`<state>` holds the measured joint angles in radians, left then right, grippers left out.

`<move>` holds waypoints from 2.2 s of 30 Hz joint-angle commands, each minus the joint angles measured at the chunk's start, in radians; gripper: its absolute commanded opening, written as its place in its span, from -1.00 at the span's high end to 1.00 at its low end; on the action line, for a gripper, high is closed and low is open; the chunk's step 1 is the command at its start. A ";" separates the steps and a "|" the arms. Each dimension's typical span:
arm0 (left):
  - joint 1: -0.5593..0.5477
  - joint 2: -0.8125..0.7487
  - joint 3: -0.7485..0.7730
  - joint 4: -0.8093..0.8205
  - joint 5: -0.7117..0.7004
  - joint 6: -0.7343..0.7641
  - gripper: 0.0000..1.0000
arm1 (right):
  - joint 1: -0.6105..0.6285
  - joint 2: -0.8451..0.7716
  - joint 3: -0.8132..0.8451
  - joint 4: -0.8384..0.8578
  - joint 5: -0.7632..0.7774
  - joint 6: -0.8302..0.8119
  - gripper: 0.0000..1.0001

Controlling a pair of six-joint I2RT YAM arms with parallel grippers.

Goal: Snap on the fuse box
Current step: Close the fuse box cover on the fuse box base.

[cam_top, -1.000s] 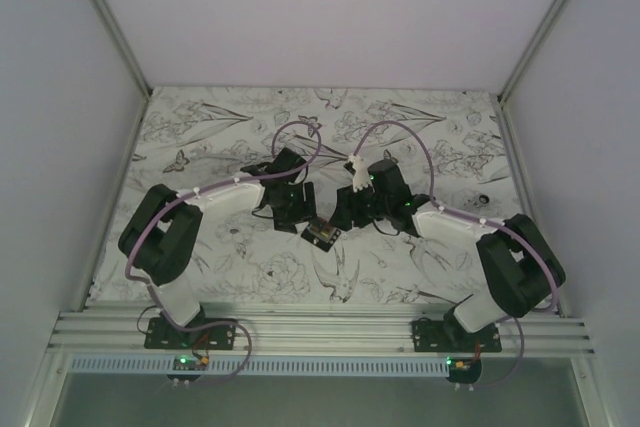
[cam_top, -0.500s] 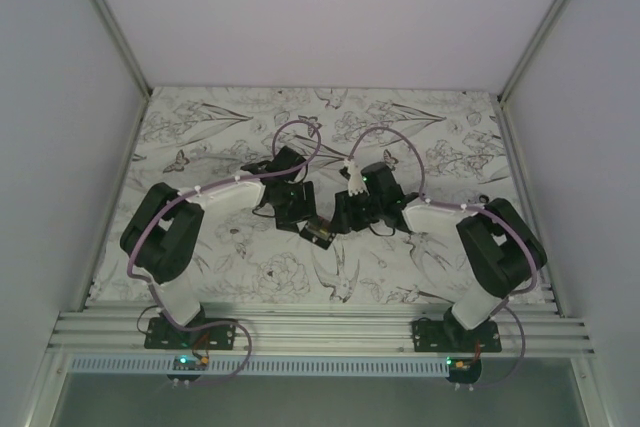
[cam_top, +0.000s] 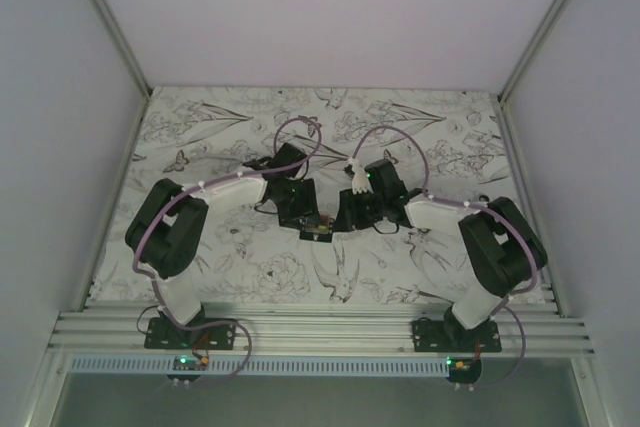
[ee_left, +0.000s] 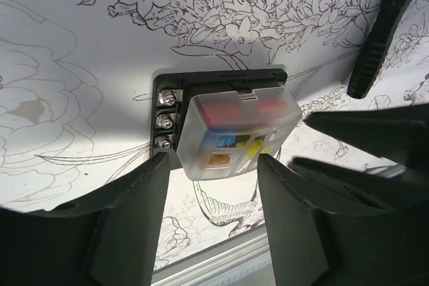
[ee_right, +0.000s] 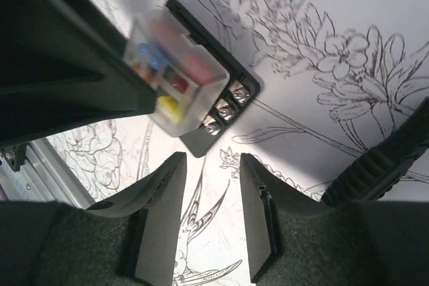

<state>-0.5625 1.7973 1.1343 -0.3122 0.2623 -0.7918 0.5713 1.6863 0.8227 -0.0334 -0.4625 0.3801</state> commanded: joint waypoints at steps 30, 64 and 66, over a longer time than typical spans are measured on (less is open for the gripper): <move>0.043 -0.490 -0.403 -0.044 -0.103 -0.087 -0.72 | -0.013 0.125 0.100 0.104 -0.300 0.013 -0.61; -0.014 -0.136 -0.116 -0.045 -0.063 -0.034 -0.47 | -0.034 0.156 -0.060 0.243 -0.199 0.134 0.29; -0.014 -0.121 -0.112 -0.045 -0.067 -0.038 -0.43 | -0.037 0.167 -0.081 0.254 -0.204 0.147 0.32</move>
<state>-0.5697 1.6451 0.9974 -0.3370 0.1898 -0.8406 0.5499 1.7935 0.8009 0.2333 -0.6891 0.5179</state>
